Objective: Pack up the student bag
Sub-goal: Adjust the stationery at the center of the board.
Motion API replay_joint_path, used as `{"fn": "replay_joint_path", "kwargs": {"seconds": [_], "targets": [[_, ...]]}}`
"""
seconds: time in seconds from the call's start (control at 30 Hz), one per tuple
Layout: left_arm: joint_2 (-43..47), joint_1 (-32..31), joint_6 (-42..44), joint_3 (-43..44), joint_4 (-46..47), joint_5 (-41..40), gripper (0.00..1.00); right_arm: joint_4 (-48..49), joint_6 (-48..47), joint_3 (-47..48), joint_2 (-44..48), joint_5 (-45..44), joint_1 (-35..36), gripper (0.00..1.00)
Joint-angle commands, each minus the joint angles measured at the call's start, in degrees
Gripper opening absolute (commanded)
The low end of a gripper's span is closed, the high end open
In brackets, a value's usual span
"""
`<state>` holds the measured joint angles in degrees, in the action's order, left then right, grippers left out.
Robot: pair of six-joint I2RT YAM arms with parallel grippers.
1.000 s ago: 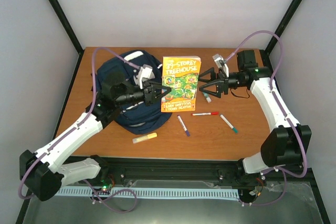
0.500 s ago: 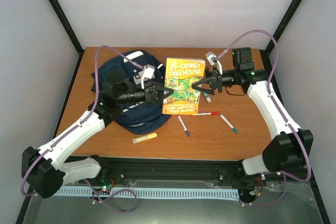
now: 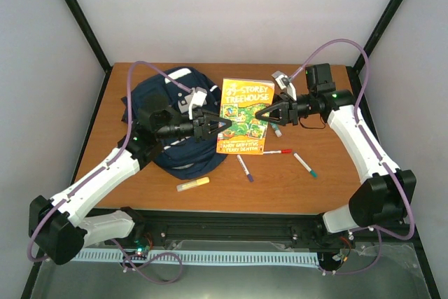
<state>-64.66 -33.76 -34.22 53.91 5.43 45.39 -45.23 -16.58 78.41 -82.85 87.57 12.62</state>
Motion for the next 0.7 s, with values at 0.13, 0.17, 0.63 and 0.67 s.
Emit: {"fn": "replay_joint_path", "kwargs": {"seconds": [0.13, 0.17, 0.63, 0.67], "targets": [[-0.04, 0.32, 2.41, 0.77, 3.17, -1.71, 0.01, -1.39, -1.08, 0.67, 2.25, 6.73, 0.27, 0.25], [-0.29, 0.28, 2.78, 0.76, 2.92, -1.93, 0.01, -1.46, -1.02, 0.69, 2.42, 6.78, 0.29, 0.2], [-4.97, 0.27, 16.28, 11.73, -28.79, -25.0, 0.79, 10.74, 10.75, -4.83, 9.64, -38.79, 0.19, 0.03], [-5.99, 0.27, 17.74, 13.45, -33.5, -29.04, 0.78, 10.73, 9.86, -5.56, 9.44, -43.58, 0.21, 0.03]]}}
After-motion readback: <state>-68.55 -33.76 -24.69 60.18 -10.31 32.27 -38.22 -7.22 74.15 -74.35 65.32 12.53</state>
